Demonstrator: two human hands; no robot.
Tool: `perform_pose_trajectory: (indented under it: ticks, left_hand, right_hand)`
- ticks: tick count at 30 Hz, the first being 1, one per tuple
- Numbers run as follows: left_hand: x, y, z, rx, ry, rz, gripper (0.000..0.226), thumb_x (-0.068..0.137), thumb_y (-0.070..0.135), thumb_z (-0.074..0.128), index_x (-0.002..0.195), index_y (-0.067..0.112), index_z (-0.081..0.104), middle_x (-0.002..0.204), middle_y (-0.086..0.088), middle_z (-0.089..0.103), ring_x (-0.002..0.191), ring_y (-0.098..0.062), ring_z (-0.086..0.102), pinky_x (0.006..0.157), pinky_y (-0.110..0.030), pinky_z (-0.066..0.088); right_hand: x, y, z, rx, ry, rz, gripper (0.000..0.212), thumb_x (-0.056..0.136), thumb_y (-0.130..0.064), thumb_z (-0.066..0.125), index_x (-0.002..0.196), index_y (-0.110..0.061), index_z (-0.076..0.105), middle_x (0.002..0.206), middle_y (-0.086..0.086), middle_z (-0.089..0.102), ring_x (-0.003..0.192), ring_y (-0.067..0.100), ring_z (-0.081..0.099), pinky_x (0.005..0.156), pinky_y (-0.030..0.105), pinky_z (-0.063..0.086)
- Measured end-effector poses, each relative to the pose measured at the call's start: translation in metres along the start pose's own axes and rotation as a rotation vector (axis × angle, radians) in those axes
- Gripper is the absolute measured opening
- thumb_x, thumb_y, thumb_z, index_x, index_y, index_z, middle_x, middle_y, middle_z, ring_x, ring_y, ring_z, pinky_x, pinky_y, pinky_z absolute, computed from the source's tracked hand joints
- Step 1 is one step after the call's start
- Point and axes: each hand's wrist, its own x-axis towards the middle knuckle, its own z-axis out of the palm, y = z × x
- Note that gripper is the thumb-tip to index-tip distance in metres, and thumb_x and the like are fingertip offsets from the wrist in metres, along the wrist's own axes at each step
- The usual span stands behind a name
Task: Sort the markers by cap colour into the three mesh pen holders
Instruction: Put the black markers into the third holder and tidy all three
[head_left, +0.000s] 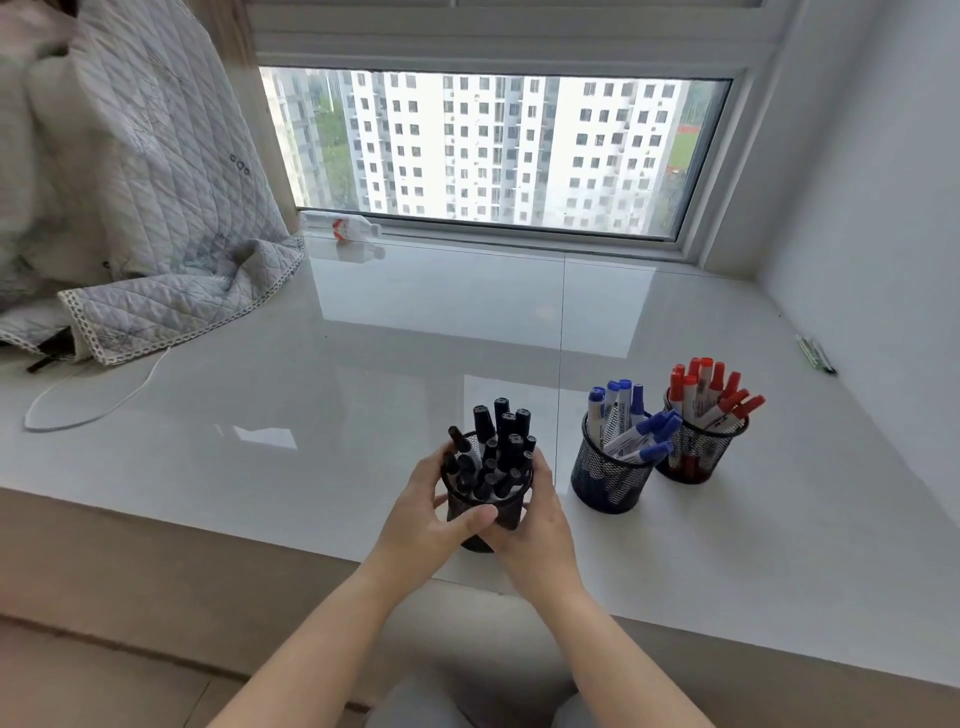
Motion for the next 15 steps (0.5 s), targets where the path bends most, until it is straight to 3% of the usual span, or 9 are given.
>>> perform_pose_trajectory:
  ticks: [4,6,8,12,15]
  left_hand:
    - [0.005,0.000,0.012,0.050,0.096,-0.027,0.091,0.050,0.046,0.077,0.128,0.053,0.031,0.129,0.021,0.048,0.117,0.007,0.047,0.093,-0.015,0.040]
    - [0.006,-0.002,0.019,0.069,0.146,-0.040,0.104,0.047,0.045,0.078,0.136,0.047,0.024,0.129,0.020,0.048,0.114,0.010,0.047,0.085,-0.006,0.039]
    - [0.005,-0.004,0.025,0.118,0.194,-0.040,0.111,0.049,0.044,0.080,0.140,0.042,0.016,0.134,0.018,0.045,0.115,0.008,0.047,0.087,-0.008,0.036]
    - [0.005,-0.009,0.032,0.168,0.247,-0.045,0.117,0.057,0.036,0.083,0.143,0.039,0.005,0.138,0.012,0.042,0.122,-0.007,0.045,0.096,-0.022,0.034]
    - [0.006,-0.010,0.036,0.145,0.258,-0.076,0.117,0.055,0.036,0.083,0.143,0.039,0.006,0.136,0.010,0.045,0.122,-0.009,0.046,0.099,-0.026,0.036]
  right_hand:
    - [-0.003,0.007,-0.012,-0.024,-0.070,-0.022,0.080,0.077,-0.025,0.069,0.142,-0.038,0.023,0.130,-0.023,0.048,0.114,-0.007,0.048,0.092,0.019,0.043]
    - [-0.006,0.014,-0.018,-0.088,-0.066,-0.042,0.068,0.081,-0.022,0.066,0.138,-0.034,0.032,0.126,-0.024,0.048,0.111,-0.005,0.049,0.089,0.017,0.041]
    - [-0.011,0.022,-0.024,-0.139,-0.033,-0.052,0.050,0.083,-0.016,0.064,0.127,-0.031,0.045,0.117,-0.019,0.053,0.103,-0.001,0.052,0.087,0.020,0.043]
    - [-0.017,0.036,-0.035,-0.085,0.141,0.059,0.022,0.084,-0.011,0.061,0.096,-0.028,0.057,0.093,-0.009,0.062,0.089,0.010,0.058,0.079,0.028,0.048]
    - [-0.017,0.044,-0.042,0.006,0.414,0.176,0.026,0.080,-0.016,0.067,0.095,-0.022,0.047,0.090,-0.003,0.055,0.087,0.020,0.056,0.074,0.029,0.041]
